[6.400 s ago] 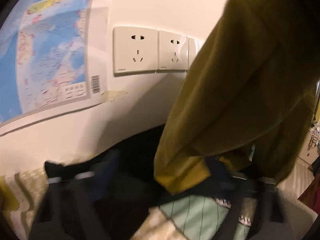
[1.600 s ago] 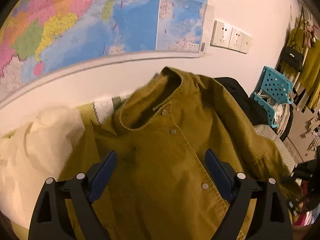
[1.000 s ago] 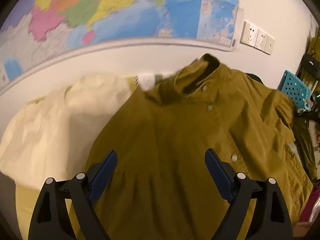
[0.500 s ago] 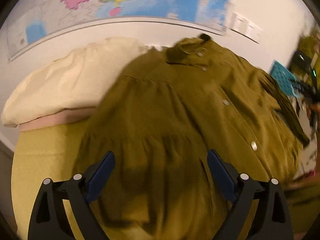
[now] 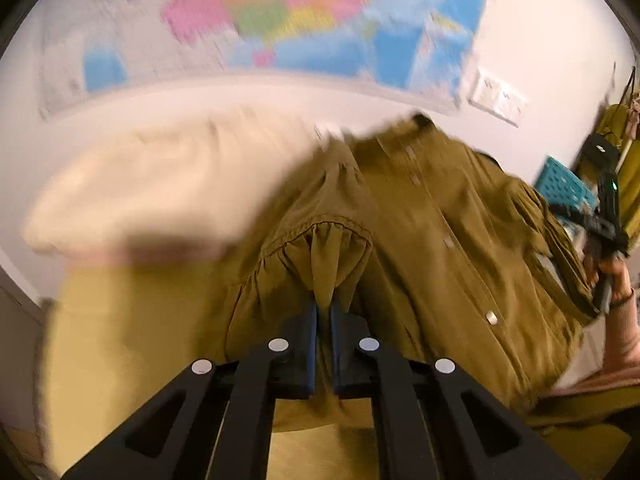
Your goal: Fold large clothes
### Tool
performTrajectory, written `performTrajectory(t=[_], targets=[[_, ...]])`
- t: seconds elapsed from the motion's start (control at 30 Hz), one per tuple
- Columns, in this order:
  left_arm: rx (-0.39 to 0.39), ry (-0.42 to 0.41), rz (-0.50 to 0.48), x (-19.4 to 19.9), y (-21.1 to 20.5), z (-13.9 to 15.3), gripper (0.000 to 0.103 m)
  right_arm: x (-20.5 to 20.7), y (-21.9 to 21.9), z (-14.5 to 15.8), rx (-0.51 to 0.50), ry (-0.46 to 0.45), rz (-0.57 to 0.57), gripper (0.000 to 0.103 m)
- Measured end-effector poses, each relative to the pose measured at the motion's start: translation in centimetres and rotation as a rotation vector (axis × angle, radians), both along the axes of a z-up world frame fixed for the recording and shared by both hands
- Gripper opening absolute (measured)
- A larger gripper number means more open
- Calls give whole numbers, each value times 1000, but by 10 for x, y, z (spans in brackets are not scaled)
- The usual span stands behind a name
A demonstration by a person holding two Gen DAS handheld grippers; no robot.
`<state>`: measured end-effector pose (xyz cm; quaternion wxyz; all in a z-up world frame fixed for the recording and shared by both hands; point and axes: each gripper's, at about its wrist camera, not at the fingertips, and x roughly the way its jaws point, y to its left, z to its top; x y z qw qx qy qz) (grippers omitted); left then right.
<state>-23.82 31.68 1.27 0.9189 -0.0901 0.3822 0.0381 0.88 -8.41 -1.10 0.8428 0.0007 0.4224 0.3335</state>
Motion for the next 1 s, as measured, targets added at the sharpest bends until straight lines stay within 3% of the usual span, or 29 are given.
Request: performTrajectory(t=[0.1,0.13,0.17,0.23,0.3,0.33,0.37,0.43,0.53,0.63,0.7,0.73,0.77,0.83,0.87,0.93,1.0], targets=[[29,35,33,2,5,-1,7,-13,31,1,35,10,95,89],[61,52,53,4,2,-6,14,-18,41,1,31,8,120,89],[85,73,70,3,0,-14,45,-21,48,0,26,7,139,89],[87,112,79,3,-2,-32,77,-30,66,-6,6,12,189,89],[146,161,78,4,-9,-50,70,-35,79,-12,-4,38,222,89],[172,177,78,2,-11,-56,59,-37,85,-16,-14,50,232,89],[182,189,77,4,-9,-61,32,-38,87,-18,-17,57,238,89],[116,204,80,7,4,-62,6,-42,94,-23,-14,80,259,89],[15,123,117,4,37,-31,6,-47,100,-24,-10,87,278,89],[5,24,168,-1,68,15,8,-48,97,-25,0,95,277,89],[70,14,253,3,91,41,23,-44,94,-26,13,107,260,89],[157,32,335,9,102,49,39,-40,91,-27,19,113,245,89],[249,62,397,17,109,50,50,-37,89,-28,23,117,231,89],[359,135,448,33,117,41,54,-31,81,-31,43,140,198,89],[370,168,466,39,121,33,55,-30,78,-32,47,149,191,89],[302,198,456,44,122,23,64,-30,75,-38,36,166,188,89],[248,175,460,41,114,19,64,-32,71,-41,13,168,182,89]])
